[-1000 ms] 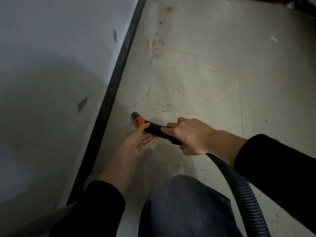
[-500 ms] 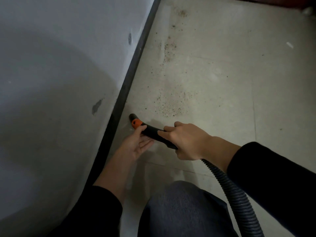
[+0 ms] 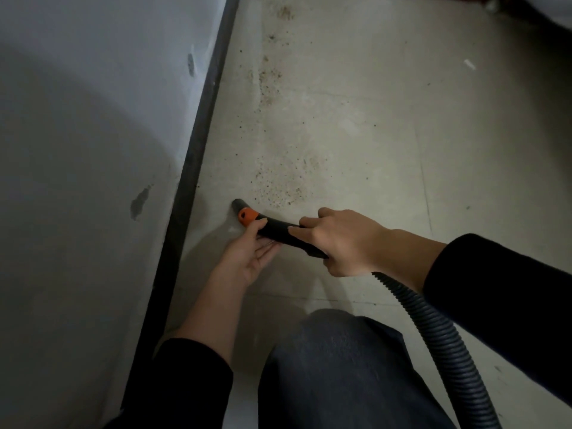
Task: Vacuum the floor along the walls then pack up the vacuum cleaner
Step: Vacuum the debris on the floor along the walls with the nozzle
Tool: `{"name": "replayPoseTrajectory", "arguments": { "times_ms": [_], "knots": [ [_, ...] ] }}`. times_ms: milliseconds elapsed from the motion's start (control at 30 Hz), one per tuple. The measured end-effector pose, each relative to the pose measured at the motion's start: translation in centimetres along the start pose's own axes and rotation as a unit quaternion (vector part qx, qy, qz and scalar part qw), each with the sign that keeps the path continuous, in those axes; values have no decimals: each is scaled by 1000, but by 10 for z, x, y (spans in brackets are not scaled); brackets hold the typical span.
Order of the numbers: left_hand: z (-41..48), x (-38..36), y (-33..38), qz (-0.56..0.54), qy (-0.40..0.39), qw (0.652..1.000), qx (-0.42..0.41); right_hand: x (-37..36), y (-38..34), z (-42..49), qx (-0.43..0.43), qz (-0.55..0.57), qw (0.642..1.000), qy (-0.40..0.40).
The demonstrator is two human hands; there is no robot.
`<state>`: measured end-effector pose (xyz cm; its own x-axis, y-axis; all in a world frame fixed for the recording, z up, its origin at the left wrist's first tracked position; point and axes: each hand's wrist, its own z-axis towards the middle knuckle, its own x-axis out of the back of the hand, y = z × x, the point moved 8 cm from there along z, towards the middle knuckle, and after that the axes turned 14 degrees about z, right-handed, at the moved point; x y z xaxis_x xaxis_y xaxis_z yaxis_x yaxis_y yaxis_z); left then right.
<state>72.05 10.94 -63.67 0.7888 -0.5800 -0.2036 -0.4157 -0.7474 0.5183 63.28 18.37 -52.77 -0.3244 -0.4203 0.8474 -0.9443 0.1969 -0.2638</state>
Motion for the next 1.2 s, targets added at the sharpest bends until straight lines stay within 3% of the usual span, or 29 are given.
{"name": "replayPoseTrajectory", "arguments": {
  "times_ms": [400,1200],
  "knots": [
    [7,-53,-14,14,-67,997,35,-9,37,-41,-37,4,999,3],
    [9,-127,-28,70,-117,990,41,-9,79,-89,-122,35,992,-2]
  ]
}}
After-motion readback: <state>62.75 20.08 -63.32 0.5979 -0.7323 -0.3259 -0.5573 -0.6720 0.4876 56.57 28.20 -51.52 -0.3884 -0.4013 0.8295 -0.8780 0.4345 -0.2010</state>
